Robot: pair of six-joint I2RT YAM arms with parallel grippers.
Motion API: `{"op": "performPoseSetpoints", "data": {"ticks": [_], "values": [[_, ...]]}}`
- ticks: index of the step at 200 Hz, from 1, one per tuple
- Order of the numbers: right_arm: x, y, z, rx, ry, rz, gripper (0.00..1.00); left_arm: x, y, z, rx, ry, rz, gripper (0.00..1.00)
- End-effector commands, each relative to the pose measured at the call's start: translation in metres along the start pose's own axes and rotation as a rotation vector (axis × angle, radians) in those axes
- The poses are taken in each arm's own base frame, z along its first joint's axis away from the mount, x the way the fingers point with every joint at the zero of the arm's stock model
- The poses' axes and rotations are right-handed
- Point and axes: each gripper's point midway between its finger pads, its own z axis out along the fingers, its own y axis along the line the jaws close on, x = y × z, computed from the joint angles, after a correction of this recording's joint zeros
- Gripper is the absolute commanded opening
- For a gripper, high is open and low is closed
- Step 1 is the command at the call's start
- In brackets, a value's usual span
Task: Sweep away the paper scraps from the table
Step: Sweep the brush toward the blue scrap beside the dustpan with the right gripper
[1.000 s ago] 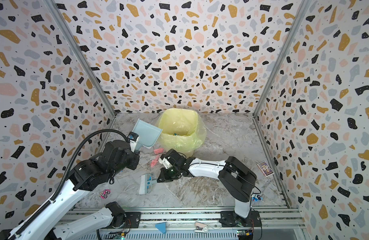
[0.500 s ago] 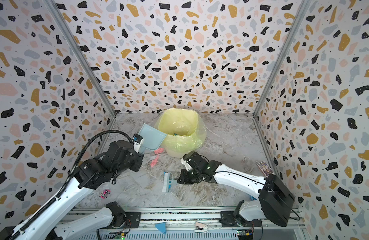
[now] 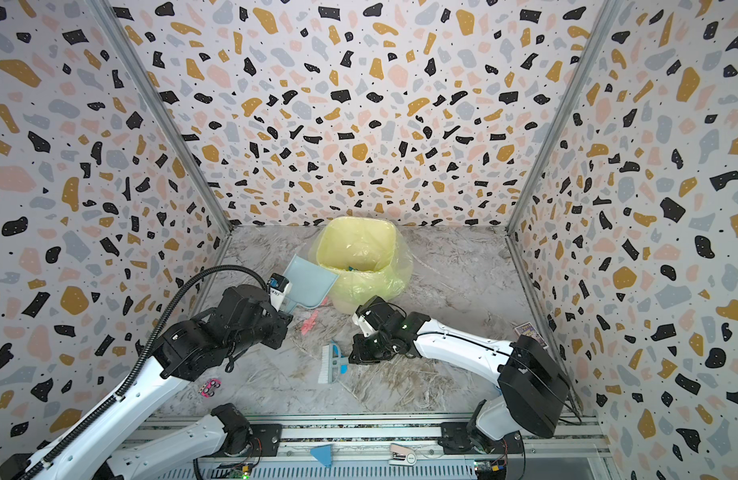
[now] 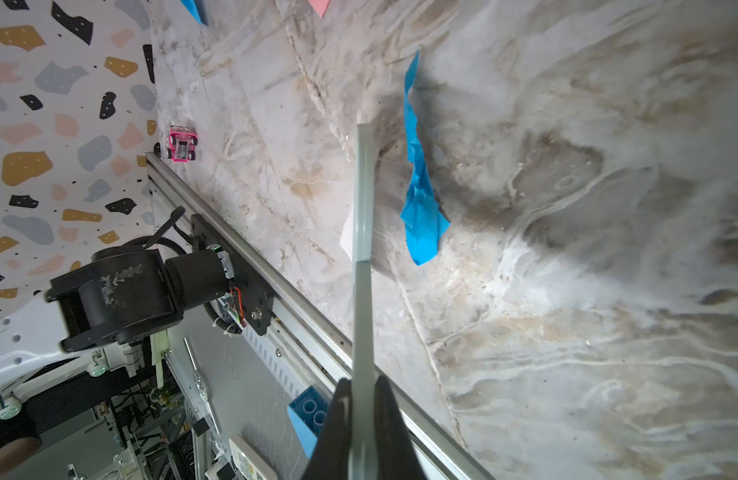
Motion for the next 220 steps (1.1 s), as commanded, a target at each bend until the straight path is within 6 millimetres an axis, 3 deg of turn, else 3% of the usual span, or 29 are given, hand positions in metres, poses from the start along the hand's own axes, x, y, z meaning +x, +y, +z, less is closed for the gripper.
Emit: {"op": "performPoseSetpoints", "data": {"ticks": [1, 64, 115, 140, 173, 220], "values": [[-0.006, -0.018, -0.016, 0.057, -0.028, -0.019, 0.00, 0.005, -0.007, 0.002, 0.047, 0.000, -0.032, 0.20], [0.018, -0.074, -0.067, 0.217, 0.000, 0.026, 0.00, 0.028, -0.031, 0.018, 0.168, 0.054, -0.079, 0.21], [0.004, -0.054, -0.116, 0.232, -0.074, 0.000, 0.00, 0.066, -0.054, 0.030, 0.211, 0.158, -0.050, 0.21], [-0.003, -0.054, -0.136, 0.276, -0.090, -0.016, 0.00, 0.082, -0.064, 0.035, 0.224, 0.198, -0.034, 0.22], [-0.004, -0.070, -0.145, 0.373, -0.068, -0.033, 0.00, 0.105, -0.076, 0.041, 0.242, 0.257, -0.018, 0.22], [-0.007, -0.079, -0.142, 0.478, -0.021, -0.081, 0.00, 0.136, -0.092, 0.050, 0.259, 0.337, 0.030, 0.21]]}}
